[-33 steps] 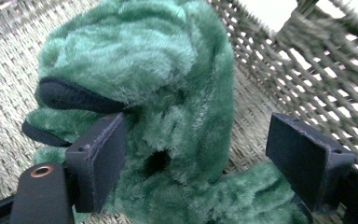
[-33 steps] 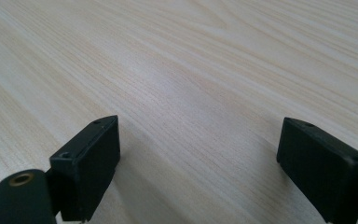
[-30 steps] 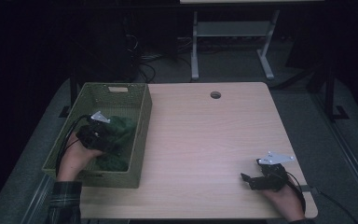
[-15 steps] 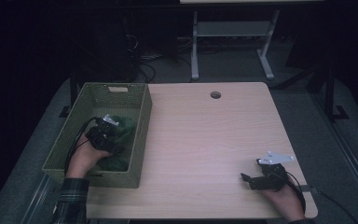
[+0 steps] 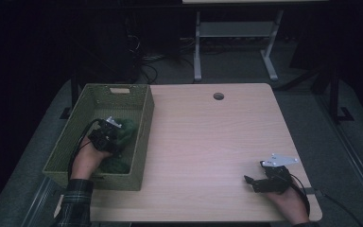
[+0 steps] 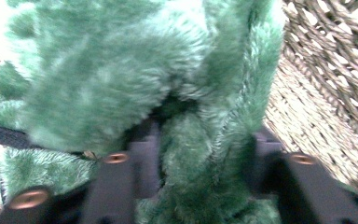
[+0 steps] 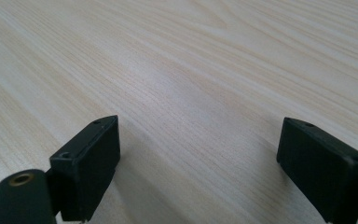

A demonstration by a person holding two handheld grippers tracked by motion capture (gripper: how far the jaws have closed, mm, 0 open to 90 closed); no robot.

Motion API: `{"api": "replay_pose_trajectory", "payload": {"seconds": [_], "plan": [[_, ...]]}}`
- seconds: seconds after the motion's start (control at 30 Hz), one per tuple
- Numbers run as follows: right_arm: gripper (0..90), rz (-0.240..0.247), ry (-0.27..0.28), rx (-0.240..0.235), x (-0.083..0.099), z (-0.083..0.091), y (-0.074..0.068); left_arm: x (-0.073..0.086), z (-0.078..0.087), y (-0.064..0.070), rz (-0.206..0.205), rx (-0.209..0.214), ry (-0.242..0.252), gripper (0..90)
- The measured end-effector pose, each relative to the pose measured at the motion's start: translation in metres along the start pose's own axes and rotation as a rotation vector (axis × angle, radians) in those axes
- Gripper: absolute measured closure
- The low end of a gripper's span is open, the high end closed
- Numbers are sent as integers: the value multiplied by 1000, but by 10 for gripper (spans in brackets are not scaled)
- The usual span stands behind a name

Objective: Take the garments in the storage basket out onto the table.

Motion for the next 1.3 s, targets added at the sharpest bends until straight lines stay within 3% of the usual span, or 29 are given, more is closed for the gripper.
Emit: {"api": "replay_pose_trajectory", "payload": {"seconds": [0.03,0.13,0.5,0.77,0.9,1.3], "plan": [[128,0,0,0,0,0,0,1,1,1,7,21,2,659],[129,-1,0,0,0,0,0,2,5,0,6,42,4,706],[128,-4,-2,-1,0,0,0,5,24,-7,-2,81,29,729],[129,-4,-2,-1,0,0,0,1,49,-15,-9,59,71,729],[129,-4,-2,-1,0,0,0,-6,68,-18,-16,42,100,730],[129,-4,-2,-1,0,0,0,-24,101,-21,-43,8,143,733]]}}
Point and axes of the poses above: each handheld gripper's, and its own axes: z roughly backward along the jaws, x roughly out of its underside, y roughly to its right, the point moved 9 cm from there along -z, roughly forward along the jaws, and after that the axes turned 1 degree about -z, right-handed, at the moved point
